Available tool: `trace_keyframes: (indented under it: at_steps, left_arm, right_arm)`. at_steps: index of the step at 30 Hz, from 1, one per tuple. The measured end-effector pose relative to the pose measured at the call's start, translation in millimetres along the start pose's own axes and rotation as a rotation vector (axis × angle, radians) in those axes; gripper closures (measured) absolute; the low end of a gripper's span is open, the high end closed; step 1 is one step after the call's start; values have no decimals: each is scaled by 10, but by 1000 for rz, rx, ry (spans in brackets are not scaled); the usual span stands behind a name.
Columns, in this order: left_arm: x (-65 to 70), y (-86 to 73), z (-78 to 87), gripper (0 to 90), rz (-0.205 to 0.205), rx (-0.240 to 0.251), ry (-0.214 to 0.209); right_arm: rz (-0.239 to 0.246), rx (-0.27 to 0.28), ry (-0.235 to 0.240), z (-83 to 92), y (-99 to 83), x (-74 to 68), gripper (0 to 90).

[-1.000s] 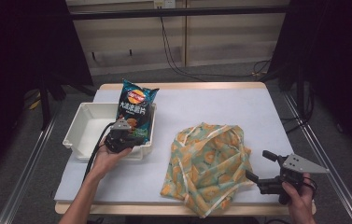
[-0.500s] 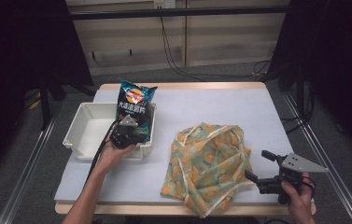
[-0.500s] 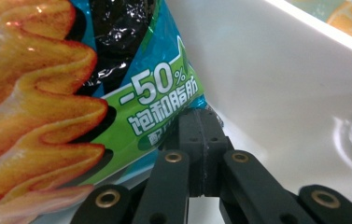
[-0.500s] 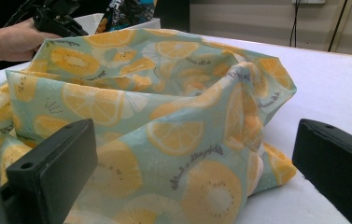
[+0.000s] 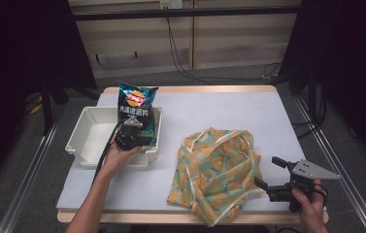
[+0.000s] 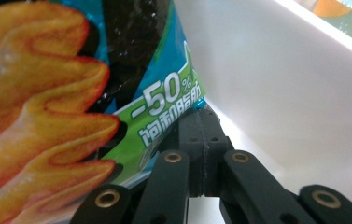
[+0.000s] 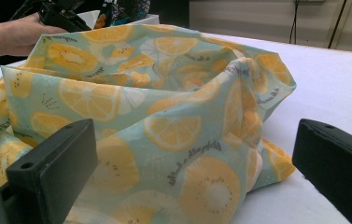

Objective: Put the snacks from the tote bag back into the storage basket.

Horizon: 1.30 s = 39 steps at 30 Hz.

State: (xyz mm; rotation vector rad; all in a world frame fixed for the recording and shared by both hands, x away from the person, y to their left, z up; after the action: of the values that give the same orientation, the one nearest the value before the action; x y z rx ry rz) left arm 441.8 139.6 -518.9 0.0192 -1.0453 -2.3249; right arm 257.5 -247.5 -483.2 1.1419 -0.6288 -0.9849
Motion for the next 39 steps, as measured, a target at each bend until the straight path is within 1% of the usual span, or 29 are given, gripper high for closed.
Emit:
trace_keyframes:
  at_steps: [1,3,4,5,7,8,9,10,11,14,15,16,17,18,19,20,21,23,24,25,26,28,29,32,35,39]
  left_arm:
    - [-14,5,11,900,3,-11,9]
    - [-42,24,2,900,8,-10,8]
    - [-47,25,3,900,15,-17,-8]
    - [-64,30,-5,899,20,-8,0]
    - [-76,34,-24,899,32,9,-5]
    - [-84,30,-21,895,31,-1,-1]
    - [-84,40,-33,895,45,15,0]
    - [-96,31,-28,895,32,-5,-2]
    - [-100,36,-41,895,33,2,-10]
    - [-112,26,-45,894,45,-2,-16]
    - [-117,20,-50,887,38,-9,-21]
    - [-118,20,-56,884,44,-3,-20]
    - [-113,11,-43,879,47,-15,-34]
    - [-111,17,-49,870,58,12,-35]
    - [-111,16,-30,857,54,13,-37]
    - [-99,16,-27,851,52,28,-39]
    - [-90,12,-9,846,51,33,-46]
    - [-75,8,36,827,56,55,-55]
    - [-75,9,57,824,50,71,-43]
    - [-71,3,88,819,49,76,-40]
    - [-58,2,114,808,52,87,-50]
    - [-48,12,170,782,44,109,-37]
    - [-28,17,198,769,45,120,-45]
    - [26,51,283,721,30,167,-50]
    - [71,65,349,702,21,191,-45]
    - [112,65,406,643,5,207,-34]
  right_arm:
    - [3,2,1,-3,-1,-1,0]
    - [4,-3,3,-8,-9,-2,0]
    - [4,-3,3,-9,-10,-4,0]
    - [4,-3,4,-7,-10,-7,0]
    - [3,0,3,3,-6,-7,0]
    - [2,2,1,5,-7,-4,0]
    - [3,1,2,7,-11,0,0]
    - [4,-3,0,7,-19,8,0]
    - [2,-2,-1,3,-22,11,0]
    - [5,-3,1,5,-21,6,0]
    - [4,-2,2,6,-19,1,0]
    - [5,-2,0,5,-19,5,0]
    - [5,-2,0,4,-19,5,0]
    - [5,-3,-1,4,-20,6,0]
    - [3,-3,-1,7,-20,4,0]
    - [8,-2,-1,9,-21,7,0]
    - [5,-2,2,11,-20,4,0]
    - [5,0,-1,9,-21,13,0]
    - [0,2,-3,6,-19,15,0]
    - [-2,0,-4,5,-21,15,0]
    - [-3,-1,-4,3,-23,15,0]
    - [4,-5,-2,-1,-31,14,0]
    - [3,-6,-1,-2,-33,11,0]
    - [3,-6,-2,-4,-31,6,0]
    - [4,-7,-4,-4,-35,9,0]
    - [4,-7,-5,-2,-36,13,0]
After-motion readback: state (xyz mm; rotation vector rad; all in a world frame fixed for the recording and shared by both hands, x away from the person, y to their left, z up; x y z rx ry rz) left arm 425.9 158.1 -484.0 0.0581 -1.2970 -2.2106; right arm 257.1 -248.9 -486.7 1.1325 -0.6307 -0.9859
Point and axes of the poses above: each handheld gripper's, and its own axes: z roughly backward along the jaws, y roughly out of its top, x roughly to its right, the point moved 8 cm from there along -z, roughly forward along the jaws, and after that the axes turned 10 degrees about -y, right-handed, at the moved point
